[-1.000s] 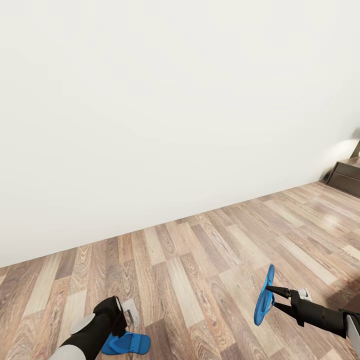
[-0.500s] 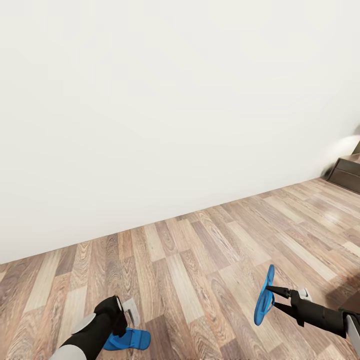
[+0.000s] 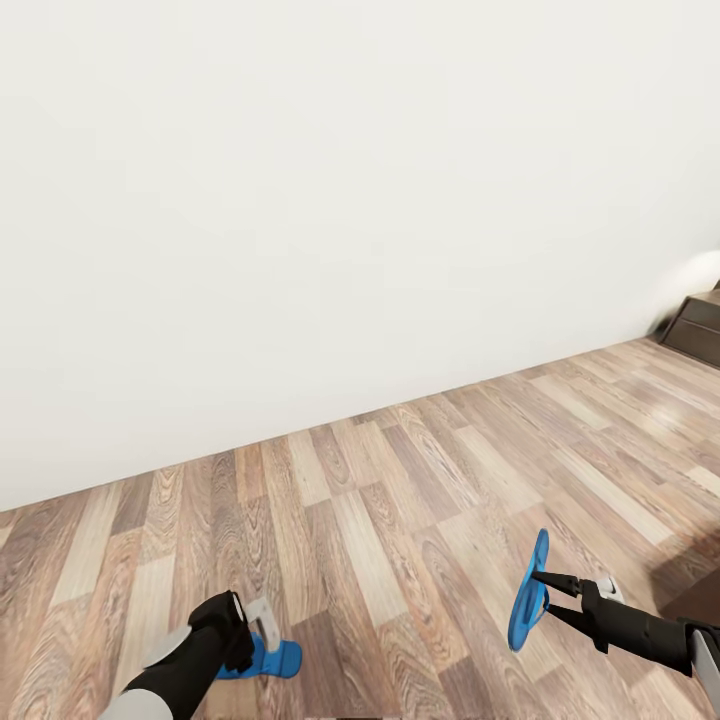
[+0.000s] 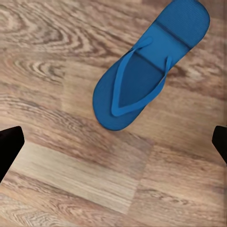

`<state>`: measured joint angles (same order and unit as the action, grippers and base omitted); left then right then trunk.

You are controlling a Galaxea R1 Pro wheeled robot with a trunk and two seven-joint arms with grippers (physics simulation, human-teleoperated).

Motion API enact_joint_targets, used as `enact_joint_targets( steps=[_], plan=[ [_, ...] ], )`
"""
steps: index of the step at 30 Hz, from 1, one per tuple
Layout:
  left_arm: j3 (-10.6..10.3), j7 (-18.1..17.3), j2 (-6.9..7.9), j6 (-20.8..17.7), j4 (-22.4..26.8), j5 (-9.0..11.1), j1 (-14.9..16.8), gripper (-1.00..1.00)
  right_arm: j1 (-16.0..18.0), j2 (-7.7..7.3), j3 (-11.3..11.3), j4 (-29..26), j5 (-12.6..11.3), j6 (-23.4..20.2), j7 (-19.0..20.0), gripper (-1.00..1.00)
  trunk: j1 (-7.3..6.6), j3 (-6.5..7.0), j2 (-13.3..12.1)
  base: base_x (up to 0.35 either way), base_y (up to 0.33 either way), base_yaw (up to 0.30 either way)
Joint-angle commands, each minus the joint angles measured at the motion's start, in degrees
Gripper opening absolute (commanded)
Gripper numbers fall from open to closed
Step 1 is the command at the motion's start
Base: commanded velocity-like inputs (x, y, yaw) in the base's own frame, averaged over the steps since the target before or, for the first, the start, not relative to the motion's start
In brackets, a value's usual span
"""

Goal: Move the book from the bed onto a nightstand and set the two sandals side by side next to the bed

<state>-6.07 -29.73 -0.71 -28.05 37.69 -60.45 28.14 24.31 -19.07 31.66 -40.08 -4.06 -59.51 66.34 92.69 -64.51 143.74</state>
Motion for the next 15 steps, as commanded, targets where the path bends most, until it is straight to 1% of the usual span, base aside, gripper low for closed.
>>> enact_joint_targets(
  steps=[1,15],
  plan=[
    [-0.09,-0.40,0.00,-0.16,0.12,-0.46,0.00,1.00,0.03,0.00,0.06,0.00,-0.33,-0.49,-0.10,-1.00,0.01,-0.28,0.04,0.000,0.000,0.000],
    [0.00,-0.34,0.00,-0.16,0.28,-0.46,-0.01,1.00,0.03,0.00,0.06,0.00,-0.33,-0.49,-0.11,-1.00,0.37,-3.38,0.23,0.000,0.000,0.000]
  ],
)
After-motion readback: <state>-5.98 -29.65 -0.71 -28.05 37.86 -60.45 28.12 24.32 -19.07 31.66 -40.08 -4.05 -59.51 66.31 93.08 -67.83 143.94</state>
